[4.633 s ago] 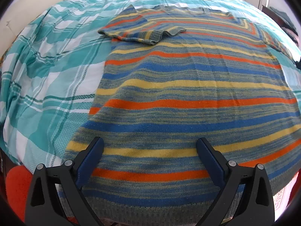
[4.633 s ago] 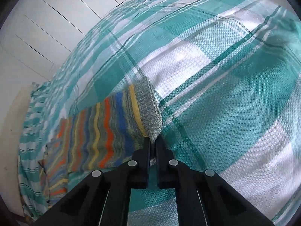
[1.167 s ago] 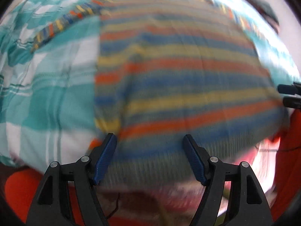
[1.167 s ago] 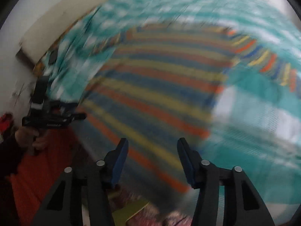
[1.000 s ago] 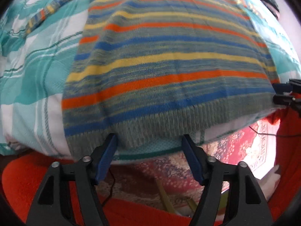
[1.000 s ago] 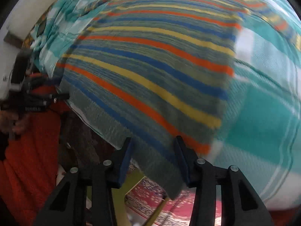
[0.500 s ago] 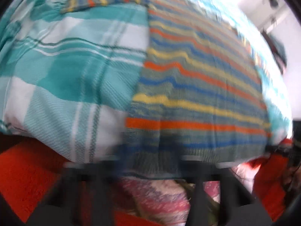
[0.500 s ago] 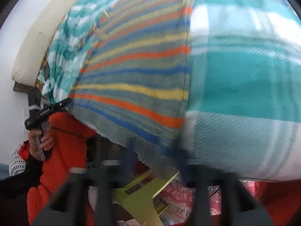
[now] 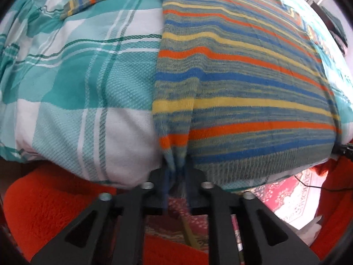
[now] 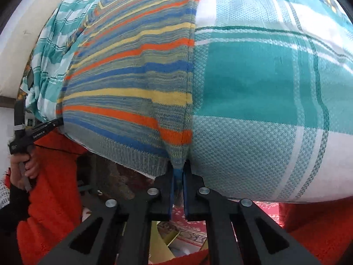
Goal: Fold small clothes
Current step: 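Release the hem and raise both grippers above the sweater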
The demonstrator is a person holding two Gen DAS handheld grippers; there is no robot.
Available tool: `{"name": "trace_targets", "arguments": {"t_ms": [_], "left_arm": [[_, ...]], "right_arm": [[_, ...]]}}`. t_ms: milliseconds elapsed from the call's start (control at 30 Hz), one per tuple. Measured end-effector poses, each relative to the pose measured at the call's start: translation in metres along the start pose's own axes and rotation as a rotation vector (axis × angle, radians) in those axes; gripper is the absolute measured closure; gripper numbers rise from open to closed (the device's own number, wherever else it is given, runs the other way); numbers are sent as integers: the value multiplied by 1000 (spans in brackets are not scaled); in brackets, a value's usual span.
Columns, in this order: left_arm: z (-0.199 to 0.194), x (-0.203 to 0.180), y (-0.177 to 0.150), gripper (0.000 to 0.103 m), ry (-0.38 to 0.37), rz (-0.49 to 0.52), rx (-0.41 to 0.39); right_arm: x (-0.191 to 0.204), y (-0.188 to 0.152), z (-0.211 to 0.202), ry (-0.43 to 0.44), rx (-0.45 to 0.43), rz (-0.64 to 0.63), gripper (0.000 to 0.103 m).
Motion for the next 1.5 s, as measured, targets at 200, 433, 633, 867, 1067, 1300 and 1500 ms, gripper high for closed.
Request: {"name": "trace_targets", "arguments": {"t_ms": [200,433,633,867,1067,1300,1500], "left_arm": [[-56,17,-6,36,54,-71,-119],[-111,13,47,17,34,-84,-381],[-63,-37,86,16,-23,-55,-442],[13,-48,54,13,66,43,-294],[-11,-41,58,9,51,-24,-334],[-17,-15,68,9,76,-147,-442],[-8,-3,71,9,105,-196,-434]], "right_arm": [[-10,-7,-26,21,-44,58,51],[-13,38,-111,-105,-332,-12,48],[6,95,-105,-41,-471,-27,37],[-17,96,-15,-20,-350,41,38],[-38,80,-33,79,-391,120,40],[-107,126,-100,74,-542,232,40],[-220,206,-180,-7,-709,402,40]]}}
Point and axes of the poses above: each gripper's, at about its wrist camera, not at the fingertips, and z roughly the way its jaws point, x to its left, y to its top, the point moved 6 cm from there along z, roughly the way its jaws point, and after that the axes turned 6 degrees about -x, right-handed, at the moved point
